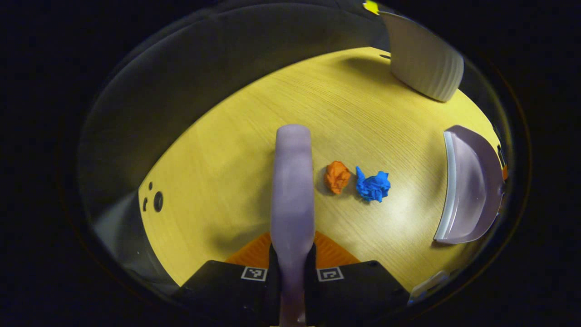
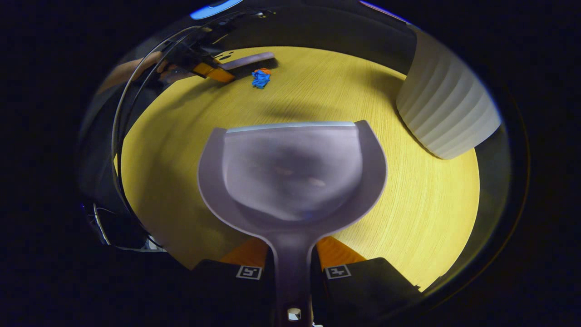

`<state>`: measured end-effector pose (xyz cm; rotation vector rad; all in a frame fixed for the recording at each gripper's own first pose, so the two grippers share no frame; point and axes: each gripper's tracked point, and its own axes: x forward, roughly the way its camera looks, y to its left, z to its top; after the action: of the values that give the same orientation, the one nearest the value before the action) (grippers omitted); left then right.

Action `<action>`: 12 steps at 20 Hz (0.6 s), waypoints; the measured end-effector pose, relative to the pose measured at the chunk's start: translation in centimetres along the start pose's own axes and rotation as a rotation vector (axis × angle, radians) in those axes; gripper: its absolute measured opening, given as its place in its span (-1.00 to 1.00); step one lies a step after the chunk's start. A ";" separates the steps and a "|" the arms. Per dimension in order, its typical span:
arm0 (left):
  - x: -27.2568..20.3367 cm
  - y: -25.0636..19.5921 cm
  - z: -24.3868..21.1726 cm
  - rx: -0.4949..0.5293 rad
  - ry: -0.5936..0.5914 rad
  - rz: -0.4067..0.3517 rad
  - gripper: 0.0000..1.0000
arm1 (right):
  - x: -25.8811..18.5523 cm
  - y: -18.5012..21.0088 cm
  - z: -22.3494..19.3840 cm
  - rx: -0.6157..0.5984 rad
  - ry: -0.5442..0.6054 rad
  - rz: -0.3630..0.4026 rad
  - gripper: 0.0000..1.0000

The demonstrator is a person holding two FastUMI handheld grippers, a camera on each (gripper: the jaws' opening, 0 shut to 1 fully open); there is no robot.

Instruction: Pick up the small broom and dustpan from the desktop, sweep the trash into the dustpan with the broom, and then empty the trash into the garbage bin.

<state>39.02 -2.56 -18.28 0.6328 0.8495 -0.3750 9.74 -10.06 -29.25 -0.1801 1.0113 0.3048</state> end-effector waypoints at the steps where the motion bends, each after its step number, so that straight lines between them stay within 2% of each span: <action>1: 0.0 -0.3 0.5 0.027 -0.001 -0.020 -0.49 | 0.0 0.0 -0.1 -0.011 0.001 0.000 -0.29; 3: -0.1 -1.3 1.1 0.079 0.002 -0.078 -0.49 | -0.2 0.0 -0.1 -0.029 0.003 0.005 -0.20; 4: -0.3 -2.0 1.2 0.102 0.009 -0.112 -0.49 | -0.2 0.0 -0.2 -0.037 0.004 0.008 -0.39; 5: -0.4 -2.8 1.3 0.122 0.020 -0.143 -0.49 | -0.2 0.1 -0.2 -0.045 0.004 0.009 -0.29; 6: -0.3 -3.8 0.8 0.135 0.033 -0.170 -0.49 | -0.1 0.1 -0.2 -0.051 0.006 0.010 -0.39; 7: -0.5 -5.0 0.5 0.141 0.040 -0.200 -0.49 | -0.2 0.1 -0.2 -0.057 0.006 0.010 -0.39; 8: -1.0 -6.1 0.4 0.142 0.047 -0.232 -0.54 | -0.3 0.0 -0.1 -0.062 0.007 0.009 -0.29; 12: -2.6 -10.7 -0.9 0.116 0.094 -0.329 -0.49 | -0.1 0.0 -0.5 -0.079 0.006 0.004 -0.29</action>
<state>31.10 -9.88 -20.62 0.6214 1.0302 -0.7002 9.30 -10.19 -29.40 -0.2510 1.0061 0.3481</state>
